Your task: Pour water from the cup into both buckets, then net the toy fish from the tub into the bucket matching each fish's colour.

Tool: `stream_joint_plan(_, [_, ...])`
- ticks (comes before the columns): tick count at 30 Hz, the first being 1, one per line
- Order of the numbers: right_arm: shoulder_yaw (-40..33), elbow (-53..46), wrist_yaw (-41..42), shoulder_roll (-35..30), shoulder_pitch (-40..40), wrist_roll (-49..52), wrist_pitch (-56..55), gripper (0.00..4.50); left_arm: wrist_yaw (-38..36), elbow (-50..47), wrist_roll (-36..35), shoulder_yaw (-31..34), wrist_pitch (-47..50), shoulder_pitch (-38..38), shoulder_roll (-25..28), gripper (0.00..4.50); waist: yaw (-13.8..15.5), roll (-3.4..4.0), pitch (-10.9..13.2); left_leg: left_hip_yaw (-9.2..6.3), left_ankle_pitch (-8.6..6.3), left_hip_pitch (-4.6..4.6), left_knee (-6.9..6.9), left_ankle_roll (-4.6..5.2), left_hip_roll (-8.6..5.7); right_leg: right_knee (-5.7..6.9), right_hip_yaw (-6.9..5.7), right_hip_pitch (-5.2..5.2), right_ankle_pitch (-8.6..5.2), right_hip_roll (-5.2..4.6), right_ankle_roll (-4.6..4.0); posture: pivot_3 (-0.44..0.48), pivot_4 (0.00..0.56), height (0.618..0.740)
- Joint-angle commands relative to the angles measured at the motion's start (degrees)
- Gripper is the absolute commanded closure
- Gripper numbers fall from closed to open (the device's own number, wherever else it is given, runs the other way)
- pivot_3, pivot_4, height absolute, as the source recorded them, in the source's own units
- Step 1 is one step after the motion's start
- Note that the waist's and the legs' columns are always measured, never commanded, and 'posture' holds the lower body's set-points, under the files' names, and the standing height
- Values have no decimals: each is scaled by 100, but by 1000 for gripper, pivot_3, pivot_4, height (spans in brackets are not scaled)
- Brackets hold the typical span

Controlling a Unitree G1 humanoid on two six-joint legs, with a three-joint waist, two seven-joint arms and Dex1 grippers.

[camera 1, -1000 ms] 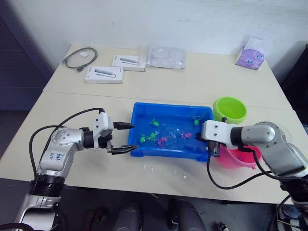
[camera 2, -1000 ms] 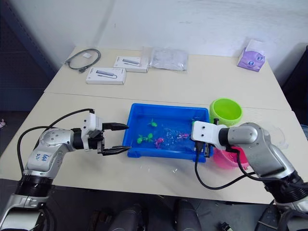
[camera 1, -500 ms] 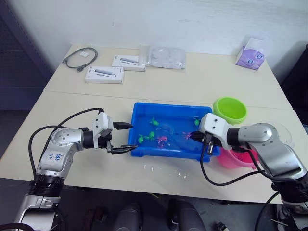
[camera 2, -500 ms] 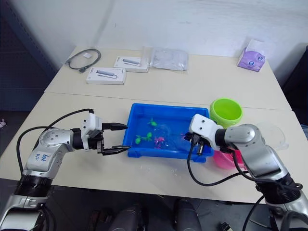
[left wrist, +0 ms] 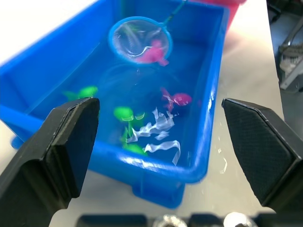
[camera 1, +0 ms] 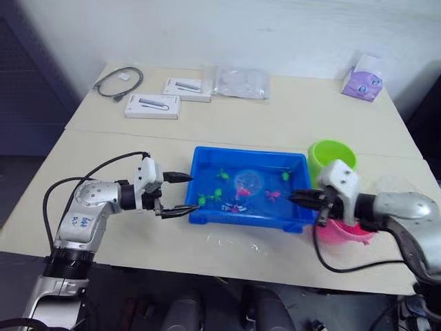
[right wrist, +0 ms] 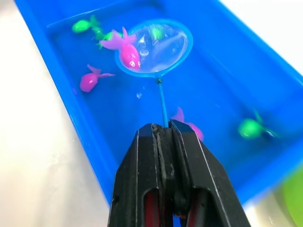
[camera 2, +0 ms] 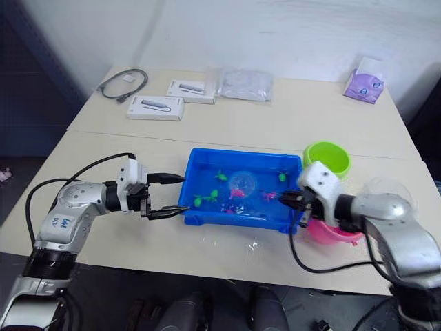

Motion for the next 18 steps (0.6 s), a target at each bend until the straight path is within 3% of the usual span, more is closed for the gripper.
stream_joint_plan(1, [-969,-656,-198,115,453,501,117,4500,-23,-151,-221,40,165,-161,-111,56,14,0,0,-1,0,1,0,0,0,1,-1,1,0,1,0,0,150,739])
stream_joint_plan(6, [-2298,-1330,-412,536,1555,949,4,4500,-275,30,-214,-219,234,-435,-315,56,37,0,0,-1,0,2,0,0,0,0,-1,5,0,7,1,0,150,739])
stream_joint_plan(10, [-3332,-1587,-532,1396,2713,827,-950,4500,-565,464,-136,-486,119,-809,-637,56,85,-1,-1,-4,3,6,0,5,-5,-3,-2,13,3,19,6,0,150,739])
stream_joint_plan(18, [-3905,-1075,-557,2645,4220,-14,-3413,4500,-879,1005,-48,-718,-106,-1291,-1045,56,-6,1,-2,24,0,23,-7,7,4,1,38,11,7,62,12,0,150,739])
